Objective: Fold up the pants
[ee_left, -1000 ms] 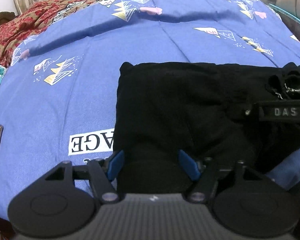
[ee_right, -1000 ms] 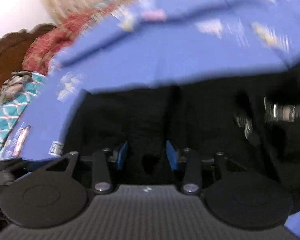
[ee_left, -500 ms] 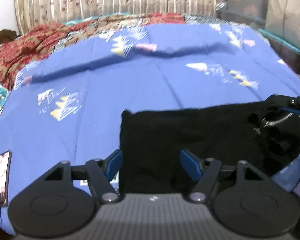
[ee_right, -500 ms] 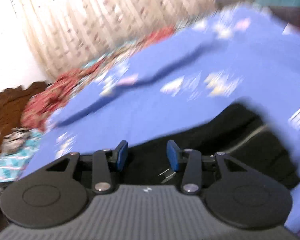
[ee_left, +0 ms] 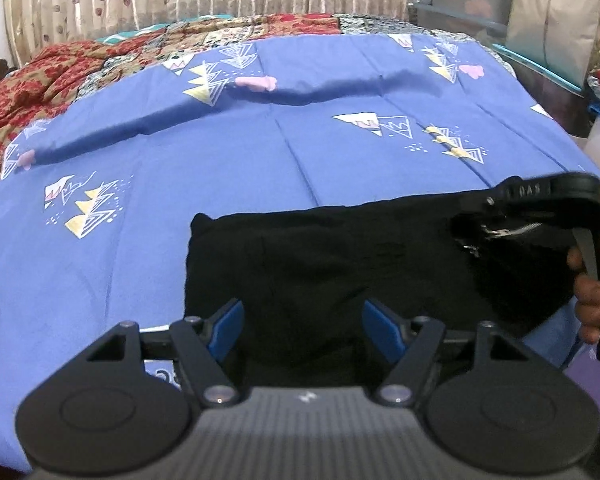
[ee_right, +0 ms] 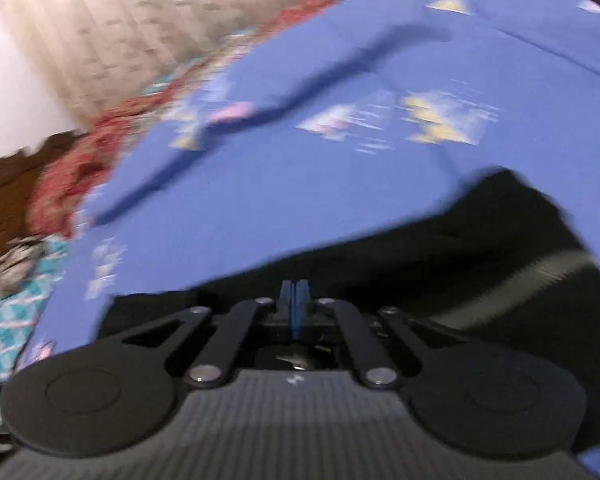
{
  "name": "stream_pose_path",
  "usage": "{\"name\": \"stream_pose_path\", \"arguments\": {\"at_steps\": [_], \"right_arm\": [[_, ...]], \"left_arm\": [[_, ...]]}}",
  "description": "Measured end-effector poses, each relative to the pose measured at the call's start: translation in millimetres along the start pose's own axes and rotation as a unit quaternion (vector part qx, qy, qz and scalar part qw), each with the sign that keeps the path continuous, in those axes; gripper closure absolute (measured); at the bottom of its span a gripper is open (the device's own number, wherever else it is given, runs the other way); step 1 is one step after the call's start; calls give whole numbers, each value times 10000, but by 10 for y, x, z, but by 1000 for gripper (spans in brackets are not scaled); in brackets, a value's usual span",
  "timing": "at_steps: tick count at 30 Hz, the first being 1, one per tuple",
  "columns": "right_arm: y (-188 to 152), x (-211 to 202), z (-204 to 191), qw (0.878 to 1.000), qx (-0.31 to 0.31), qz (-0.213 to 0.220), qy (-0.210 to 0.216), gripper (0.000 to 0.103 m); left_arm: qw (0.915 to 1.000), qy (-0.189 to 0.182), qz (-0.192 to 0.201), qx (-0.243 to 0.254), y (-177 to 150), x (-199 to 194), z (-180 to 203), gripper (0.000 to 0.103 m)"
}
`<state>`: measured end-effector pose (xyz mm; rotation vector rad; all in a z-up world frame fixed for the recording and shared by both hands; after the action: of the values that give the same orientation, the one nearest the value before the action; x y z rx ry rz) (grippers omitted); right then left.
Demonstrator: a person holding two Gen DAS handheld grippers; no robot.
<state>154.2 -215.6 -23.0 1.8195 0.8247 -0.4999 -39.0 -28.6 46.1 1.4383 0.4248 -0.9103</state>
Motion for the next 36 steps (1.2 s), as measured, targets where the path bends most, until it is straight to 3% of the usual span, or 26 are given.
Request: {"name": "stream_pose_path", "arguments": {"at_steps": [3, 5, 7, 9, 11, 13, 17, 22, 24, 25, 28, 31, 34, 36], "right_arm": [[8, 188, -134, 9997, -164, -98, -150, 100], [9, 192, -46, 9997, 177, -187, -20, 96], [38, -64, 71, 9993, 324, 146, 150, 95], [87, -329, 221, 9981, 301, 544, 6, 89], [86, -572, 493, 9950, 436, 870, -211, 64], [38, -790, 818, 9901, 686, 1113, -515, 49], [-168, -865, 1398, 9833, 1271, 995, -835, 41], [-376, -797, 1675, 9778, 1863, 640, -714, 43], [-381, -743, 1565, 9820, 1778, 436, -471, 63], [-380, -735, 1497, 9849, 1615, 380, -496, 80], [-319, -802, 1237, 9898, 1255, 498, -449, 83], [-275, -952, 883, 9941, 719, 786, -215, 84], [-336, -1042, 481, 9951, -20, 966, -187, 84], [-419, -1088, 316, 9935, -381, 1057, -182, 84]], "left_arm": [[9999, 25, -63, -120, 18, 24, -38, 36], [9998, -80, -32, -177, 59, -2, -28, 36], [9998, -180, 55, -102, 142, -22, 21, 36], [9992, -378, 88, 11, 259, 8, 114, 33], [9974, -706, 96, 83, 414, 87, 267, 30], [9950, -973, 89, 207, 554, 202, 459, 30], [9874, -1567, -86, 200, 725, 430, 876, 30], [9807, -1907, -389, 200, 820, 688, 1283, 30], [9790, -1962, -494, 265, 904, 768, 1406, 30], [9778, -1994, -552, 330, 958, 802, 1483, 30], [9763, -2018, -622, 480, 1109, 875, 1682, 18], [9745, -2042, -709, 607, 1213, 943, 1856, 15], [9723, -2048, -877, 712, 1247, 1014, 1984, 0], [9732, -1867, -999, 894, 1223, 1075, 2029, 0]]}}
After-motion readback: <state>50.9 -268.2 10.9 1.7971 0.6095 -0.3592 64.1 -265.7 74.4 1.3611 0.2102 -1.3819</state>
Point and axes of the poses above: each gripper's, at about its wrist camera, not at the fingertips, and x roughly the way its jaws point, z to its right, y to its top, the point moved 6 cm from there along x, roughly the way its jaws point, and after that the axes turned 13 degrees about -y, right-handed, at the moved point
